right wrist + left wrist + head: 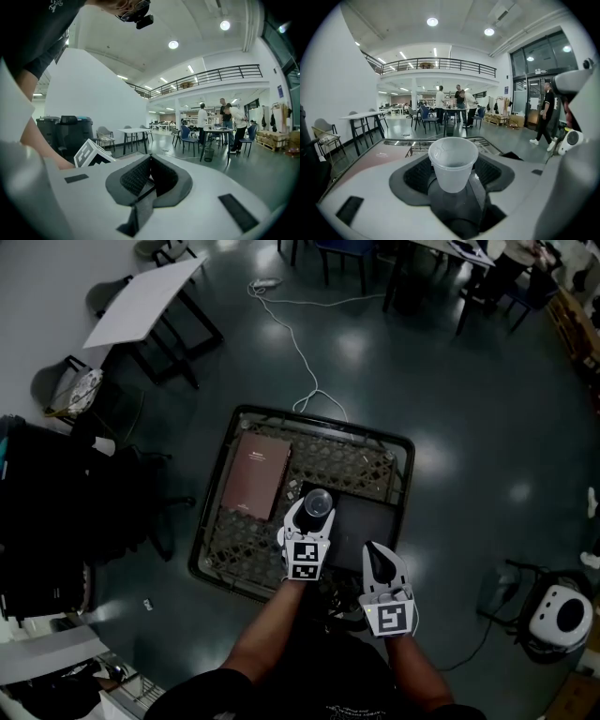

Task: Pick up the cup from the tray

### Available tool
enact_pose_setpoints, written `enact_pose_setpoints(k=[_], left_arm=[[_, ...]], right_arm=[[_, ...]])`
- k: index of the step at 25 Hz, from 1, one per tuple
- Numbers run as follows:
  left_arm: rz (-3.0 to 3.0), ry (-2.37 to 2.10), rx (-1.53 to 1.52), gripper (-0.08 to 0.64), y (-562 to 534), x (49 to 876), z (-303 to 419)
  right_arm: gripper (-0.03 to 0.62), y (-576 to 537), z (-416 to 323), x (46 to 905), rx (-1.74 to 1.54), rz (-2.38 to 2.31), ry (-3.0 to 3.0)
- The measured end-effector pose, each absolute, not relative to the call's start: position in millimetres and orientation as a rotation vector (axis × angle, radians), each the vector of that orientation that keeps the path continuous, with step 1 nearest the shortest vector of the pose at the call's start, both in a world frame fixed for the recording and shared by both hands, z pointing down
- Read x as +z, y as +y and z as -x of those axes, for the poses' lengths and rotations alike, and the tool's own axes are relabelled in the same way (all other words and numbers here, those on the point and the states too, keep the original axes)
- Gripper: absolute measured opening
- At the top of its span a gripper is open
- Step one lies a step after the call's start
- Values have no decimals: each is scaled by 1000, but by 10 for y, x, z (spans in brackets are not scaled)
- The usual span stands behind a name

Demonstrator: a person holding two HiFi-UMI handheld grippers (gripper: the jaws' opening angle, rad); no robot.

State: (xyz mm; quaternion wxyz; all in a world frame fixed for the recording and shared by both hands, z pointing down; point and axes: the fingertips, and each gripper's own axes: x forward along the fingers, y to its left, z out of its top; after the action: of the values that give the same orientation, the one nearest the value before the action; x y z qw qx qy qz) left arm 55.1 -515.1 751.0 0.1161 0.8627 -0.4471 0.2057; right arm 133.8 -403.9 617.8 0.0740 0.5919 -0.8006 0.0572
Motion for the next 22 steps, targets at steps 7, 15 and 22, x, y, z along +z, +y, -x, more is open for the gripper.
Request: enact_pose_setpoints(k=[7,15,22], left_arm=[[-2597,-1313,506,296,-5010,6949,-495],[-2670,-1324,396,292,-4736,6126,-301],[-2694,-1344,349,291,-4510,5689,-146]], right_arm=[[8,-3899,-1208,6115,158,-1744,-2422],[8,-3810,-1124,5804,113,-1716,-2427],[8,-3879,-945,5490,14,-1712,-2505]])
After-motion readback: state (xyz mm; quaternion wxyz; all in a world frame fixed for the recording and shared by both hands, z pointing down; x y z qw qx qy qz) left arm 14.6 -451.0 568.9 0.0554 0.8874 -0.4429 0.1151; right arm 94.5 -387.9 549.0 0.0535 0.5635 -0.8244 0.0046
